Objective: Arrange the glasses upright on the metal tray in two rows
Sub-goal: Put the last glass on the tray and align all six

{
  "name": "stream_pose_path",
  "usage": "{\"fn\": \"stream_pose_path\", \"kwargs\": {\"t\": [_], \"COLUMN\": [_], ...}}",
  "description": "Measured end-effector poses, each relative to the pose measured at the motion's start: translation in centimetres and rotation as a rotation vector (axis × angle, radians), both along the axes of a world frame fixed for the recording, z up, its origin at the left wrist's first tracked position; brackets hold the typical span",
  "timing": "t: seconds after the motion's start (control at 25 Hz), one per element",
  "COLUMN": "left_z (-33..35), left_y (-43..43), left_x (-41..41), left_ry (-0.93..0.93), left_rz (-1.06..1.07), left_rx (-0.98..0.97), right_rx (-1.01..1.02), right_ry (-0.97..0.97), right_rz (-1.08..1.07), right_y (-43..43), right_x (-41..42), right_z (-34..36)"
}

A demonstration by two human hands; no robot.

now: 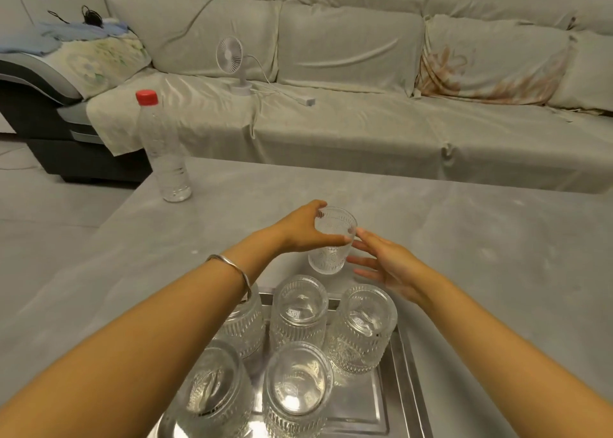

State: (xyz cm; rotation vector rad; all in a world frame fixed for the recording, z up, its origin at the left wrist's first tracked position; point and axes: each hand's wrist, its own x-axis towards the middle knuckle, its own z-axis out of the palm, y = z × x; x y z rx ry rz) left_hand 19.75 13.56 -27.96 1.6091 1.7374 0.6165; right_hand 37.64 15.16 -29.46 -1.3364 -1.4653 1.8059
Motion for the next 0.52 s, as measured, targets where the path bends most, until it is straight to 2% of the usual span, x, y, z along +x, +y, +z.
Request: {"fn": "stream_pose_path", "kwargs": {"t": [0.2, 0.28, 0.4, 0.52], "left_z": [0.4, 1.4, 4.1, 6.9], "left_y": [-0.2, -1.1, -2.9, -5.6], "left_x": [-0.1, -0.5, -1.0, -0.6], "left_ry": [0.172, 0.154, -0.12, -0.457], "left_rz": [0.019, 0.076, 0.24, 0.277], "left_rx": [0.132, 0.219, 0.335, 0.341], "right_rx": [0.0, 0.074, 0.156, 0.121], "right_ry": [0.056, 0.096, 0.2, 0.324], "right_rz": [-0.023, -0.002, -0.019, -0.005], "right_y": [-0.4, -0.8, -1.3, -2.7], "right_x": [-0.1, -0.1, 0.5, 0.8], "right_z": [0.0, 0.4, 1.9, 4.2]}}
